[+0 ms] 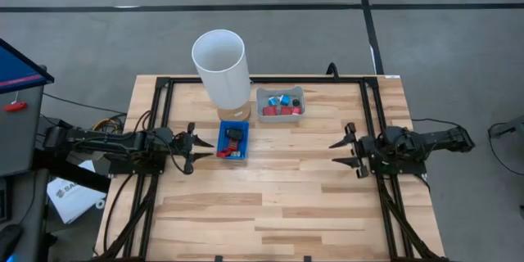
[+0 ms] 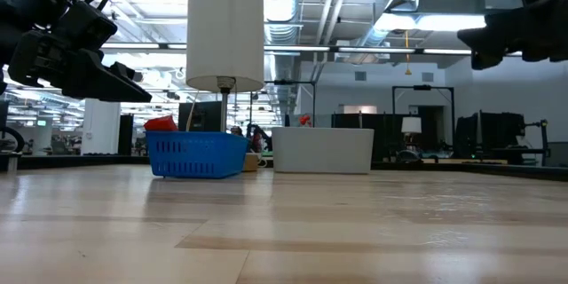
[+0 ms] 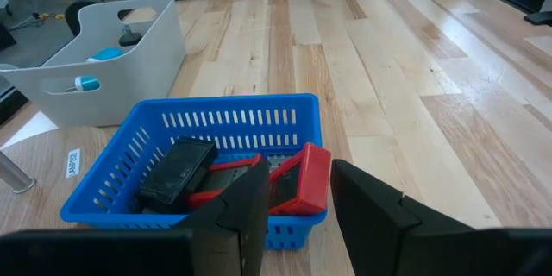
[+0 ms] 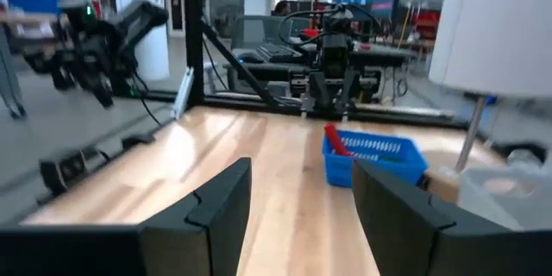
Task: Pick & Place Office items
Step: Return to Home Position
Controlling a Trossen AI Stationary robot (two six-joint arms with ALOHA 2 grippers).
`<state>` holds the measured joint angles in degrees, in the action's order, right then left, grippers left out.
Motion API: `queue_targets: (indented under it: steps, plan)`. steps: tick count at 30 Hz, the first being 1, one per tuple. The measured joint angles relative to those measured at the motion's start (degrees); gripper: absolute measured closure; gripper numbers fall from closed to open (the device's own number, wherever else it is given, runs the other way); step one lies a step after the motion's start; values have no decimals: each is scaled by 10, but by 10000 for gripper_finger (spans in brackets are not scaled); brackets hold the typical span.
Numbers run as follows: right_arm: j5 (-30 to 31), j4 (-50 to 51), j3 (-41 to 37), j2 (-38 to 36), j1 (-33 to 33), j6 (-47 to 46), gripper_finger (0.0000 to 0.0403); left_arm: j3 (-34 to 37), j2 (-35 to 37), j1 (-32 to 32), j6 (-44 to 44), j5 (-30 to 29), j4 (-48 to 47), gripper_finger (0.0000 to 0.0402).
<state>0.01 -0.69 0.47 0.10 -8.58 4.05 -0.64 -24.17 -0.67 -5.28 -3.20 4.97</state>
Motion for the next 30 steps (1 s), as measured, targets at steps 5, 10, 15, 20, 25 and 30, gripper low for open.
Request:
queue_targets:
  steps: [5, 10, 15, 20, 25, 30]
  plan:
    - [0, 0, 0, 0, -2, -67, 210, 0, 0, 0, 0, 0, 0, 280]
    - [0, 0, 0, 0, -4, -86, 210, 0, 0, 0, 0, 0, 0, 280]
    - [0, 0, -1, 7, -4, -134, 210, 0, 0, 0, 0, 0, 0, 280]
    - [0, 0, -1, 6, -4, -146, 210, 0, 0, 0, 0, 0, 3, 280]
    - [0, -1, -1, 6, -4, -146, 210, 0, 0, 0, 0, 0, 3, 280]
    - [0, -1, -1, 6, -4, -146, 210, 0, 0, 0, 0, 0, 3, 280]
